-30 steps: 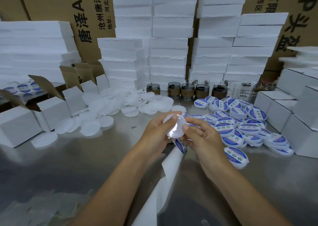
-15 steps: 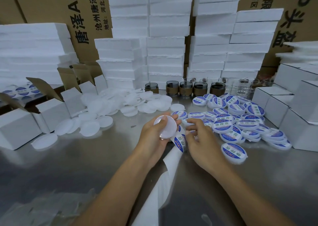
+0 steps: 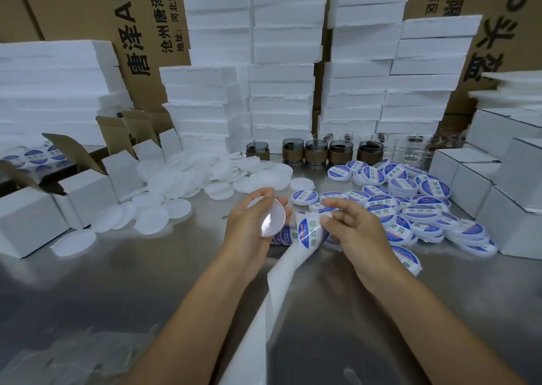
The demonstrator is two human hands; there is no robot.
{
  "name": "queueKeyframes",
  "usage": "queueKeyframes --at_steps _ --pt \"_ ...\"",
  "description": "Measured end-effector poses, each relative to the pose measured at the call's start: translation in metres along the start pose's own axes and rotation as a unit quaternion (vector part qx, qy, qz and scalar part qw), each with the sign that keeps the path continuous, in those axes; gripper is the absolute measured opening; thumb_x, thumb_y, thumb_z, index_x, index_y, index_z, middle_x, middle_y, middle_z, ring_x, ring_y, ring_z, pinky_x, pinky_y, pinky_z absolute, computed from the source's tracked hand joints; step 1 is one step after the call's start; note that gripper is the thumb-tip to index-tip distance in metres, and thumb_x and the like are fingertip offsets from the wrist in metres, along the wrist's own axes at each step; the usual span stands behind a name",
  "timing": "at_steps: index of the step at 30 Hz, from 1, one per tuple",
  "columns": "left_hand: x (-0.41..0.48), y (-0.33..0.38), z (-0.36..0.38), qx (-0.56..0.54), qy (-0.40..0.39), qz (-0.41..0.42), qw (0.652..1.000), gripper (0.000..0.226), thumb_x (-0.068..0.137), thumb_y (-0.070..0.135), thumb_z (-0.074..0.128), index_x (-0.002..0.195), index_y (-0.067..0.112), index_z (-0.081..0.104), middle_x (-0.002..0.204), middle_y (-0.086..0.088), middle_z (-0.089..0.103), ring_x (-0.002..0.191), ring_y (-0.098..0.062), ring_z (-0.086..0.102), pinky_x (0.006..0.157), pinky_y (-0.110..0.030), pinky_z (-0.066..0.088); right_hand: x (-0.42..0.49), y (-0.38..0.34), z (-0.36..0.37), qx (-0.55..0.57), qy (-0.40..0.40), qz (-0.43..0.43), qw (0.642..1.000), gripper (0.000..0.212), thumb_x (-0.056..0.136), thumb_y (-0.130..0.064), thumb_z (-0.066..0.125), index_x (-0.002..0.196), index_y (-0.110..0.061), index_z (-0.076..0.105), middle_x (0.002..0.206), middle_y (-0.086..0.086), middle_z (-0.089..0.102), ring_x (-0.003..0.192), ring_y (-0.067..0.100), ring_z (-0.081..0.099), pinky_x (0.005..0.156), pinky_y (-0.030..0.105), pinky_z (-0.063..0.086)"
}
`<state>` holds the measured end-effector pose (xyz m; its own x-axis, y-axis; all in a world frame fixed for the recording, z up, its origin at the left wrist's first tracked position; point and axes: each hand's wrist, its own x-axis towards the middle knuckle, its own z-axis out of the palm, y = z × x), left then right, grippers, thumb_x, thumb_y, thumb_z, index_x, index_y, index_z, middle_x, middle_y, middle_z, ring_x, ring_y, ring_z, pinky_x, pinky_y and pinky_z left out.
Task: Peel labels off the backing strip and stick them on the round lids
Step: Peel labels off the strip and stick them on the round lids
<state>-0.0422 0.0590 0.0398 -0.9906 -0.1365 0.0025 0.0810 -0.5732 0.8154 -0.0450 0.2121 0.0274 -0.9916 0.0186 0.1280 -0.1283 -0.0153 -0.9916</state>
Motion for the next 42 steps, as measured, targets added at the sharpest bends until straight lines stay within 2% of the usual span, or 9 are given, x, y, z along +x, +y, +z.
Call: queueKeyframes --at_steps 3,9,12,20,24,26,31,37,42 --pt "0.0 -0.004 0.0 0.125 0.017 0.001 0.992 0.008 0.091 0.008 0.057 0.085 0.01 0.061 0.06 -0.004 0.068 0.052 -0.016 0.064 0.054 -0.023 0.055 0.002 -0.001 -0.001 0.065 0.024 0.01 0.998 0.027 0.088 0.001 0.057 0.094 -0.023 0.064 0.081 0.0 0.065 0.056 0.0 0.062 0.047 0.016 0.047" --pt "-0.005 -0.01 0.0 0.289 -0.035 -0.013 0.957 0.021 0.09 0.016 0.06 0.072 0.011 0.067 0.061 -0.003 0.068 0.05 -0.014 0.061 0.051 -0.019 0.052 0.001 -0.001 -0.001 0.081 0.024 0.008 0.996 0.031 0.088 0.003 0.055 0.091 -0.026 0.064 0.094 -0.002 0.068 0.073 0.006 0.065 0.052 0.017 0.051" --pt "-0.007 -0.012 0.001 0.307 -0.06 -0.012 0.95 0.022 0.089 0.018 0.063 0.071 0.007 0.066 0.066 -0.005 0.067 0.05 -0.01 0.06 0.052 -0.017 0.051 0.001 -0.001 0.0 0.08 0.025 -0.001 0.996 0.033 0.087 0.005 0.055 0.091 -0.026 0.064 0.095 -0.001 0.069 0.08 0.011 0.065 0.056 0.019 0.052" --pt "-0.007 -0.013 -0.001 0.324 -0.052 -0.01 0.945 0.032 0.089 0.028 0.062 0.086 -0.003 0.069 0.081 -0.012 0.07 0.057 -0.009 0.062 0.055 -0.016 0.049 0.0 -0.004 0.0 0.112 0.036 -0.011 0.993 0.03 0.087 0.004 0.056 0.089 -0.024 0.063 0.084 -0.005 0.068 0.064 0.0 0.066 0.049 0.017 0.05" --pt "-0.006 -0.014 -0.001 0.299 -0.049 -0.013 0.953 0.019 0.087 0.027 0.065 0.084 0.011 0.074 0.096 -0.012 0.073 0.095 -0.03 0.067 0.089 -0.04 0.053 -0.003 0.002 0.003 -0.044 0.055 -0.08 0.994 0.029 0.085 0.001 0.058 0.092 -0.027 0.061 0.098 -0.005 0.064 0.075 -0.006 0.061 0.064 0.008 0.048" --pt "-0.005 -0.014 -0.001 0.296 -0.043 -0.009 0.954 0.012 0.087 0.024 0.066 0.082 0.016 0.073 0.1 -0.009 0.072 0.101 -0.03 0.065 0.094 -0.044 0.051 -0.006 0.005 0.004 -0.192 0.064 -0.171 0.964 0.027 0.083 -0.006 0.063 0.099 -0.028 0.06 0.107 -0.008 0.056 0.091 -0.007 0.052 0.075 -0.001 0.036" --pt "-0.004 -0.014 -0.004 0.294 -0.035 0.002 0.955 0.01 0.089 0.021 0.064 0.085 0.016 0.072 0.104 -0.007 0.071 0.105 -0.028 0.063 0.099 -0.045 0.047 -0.006 0.01 0.001 -0.359 0.032 -0.292 0.886 0.032 0.083 -0.017 0.068 0.115 -0.022 0.065 0.117 -0.01 0.05 0.113 0.006 0.04 0.094 0.024 0.033" --pt "-0.003 -0.013 -0.007 0.27 -0.057 -0.016 0.961 0.016 0.089 0.024 0.062 0.093 0.012 0.071 0.104 -0.013 0.07 0.101 -0.033 0.065 0.091 -0.048 0.052 -0.007 0.008 -0.001 -0.384 0.017 -0.309 0.87 0.03 0.081 -0.022 0.071 0.111 -0.02 0.067 0.111 -0.005 0.064 0.11 0.016 0.051 0.096 0.033 0.037" --pt "-0.001 -0.015 -0.007 0.283 -0.057 -0.004 0.957 0.013 0.089 0.022 0.063 0.082 0.019 0.073 0.099 -0.011 0.072 0.095 -0.029 0.067 0.086 -0.04 0.054 -0.007 0.007 0.0 -0.413 0.038 -0.315 0.853 0.029 0.076 -0.022 0.075 0.105 -0.018 0.07 0.102 -0.002 0.069 0.102 0.02 0.06 0.094 0.037 0.037"
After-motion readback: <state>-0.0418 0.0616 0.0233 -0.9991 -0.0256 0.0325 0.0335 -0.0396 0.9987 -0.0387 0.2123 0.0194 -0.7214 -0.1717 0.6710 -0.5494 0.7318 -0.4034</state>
